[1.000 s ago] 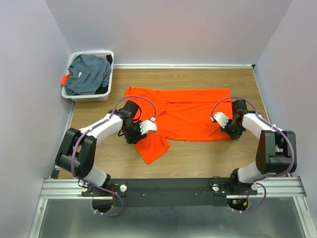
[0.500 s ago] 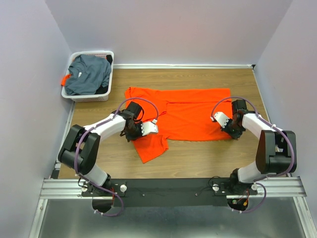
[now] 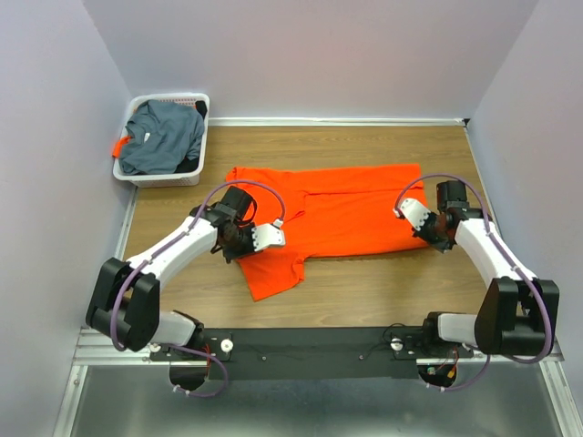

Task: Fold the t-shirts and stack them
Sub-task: Grap the side of the flattened tshirt closest away from the robot with both arms, then fold the other side of the tshirt into a rectangle

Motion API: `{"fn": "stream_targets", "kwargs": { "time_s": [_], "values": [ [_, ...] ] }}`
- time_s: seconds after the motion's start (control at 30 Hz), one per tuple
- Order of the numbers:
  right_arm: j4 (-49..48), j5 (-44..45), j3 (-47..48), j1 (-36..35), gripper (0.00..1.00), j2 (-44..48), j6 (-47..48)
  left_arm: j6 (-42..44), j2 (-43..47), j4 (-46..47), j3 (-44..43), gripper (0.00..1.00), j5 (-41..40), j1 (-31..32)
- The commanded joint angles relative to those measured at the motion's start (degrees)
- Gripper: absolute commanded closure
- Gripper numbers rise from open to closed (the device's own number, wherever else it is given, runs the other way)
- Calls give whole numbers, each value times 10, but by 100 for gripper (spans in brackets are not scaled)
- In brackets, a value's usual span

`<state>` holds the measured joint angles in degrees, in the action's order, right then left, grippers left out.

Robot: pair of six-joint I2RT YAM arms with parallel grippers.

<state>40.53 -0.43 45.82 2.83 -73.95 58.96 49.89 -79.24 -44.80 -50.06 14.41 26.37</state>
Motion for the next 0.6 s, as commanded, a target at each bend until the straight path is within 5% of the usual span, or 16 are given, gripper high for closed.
{"fn": "stream_targets", "kwargs": {
  "time_s": [0.0, 0.57],
  "values": [
    [35, 14, 21, 15, 99, 15, 18, 1, 25, -45, -10, 100, 13, -8],
    [38, -7, 204, 24, 100, -167, 15, 18, -137, -46, -209, 100, 22, -74]
  ]
}}
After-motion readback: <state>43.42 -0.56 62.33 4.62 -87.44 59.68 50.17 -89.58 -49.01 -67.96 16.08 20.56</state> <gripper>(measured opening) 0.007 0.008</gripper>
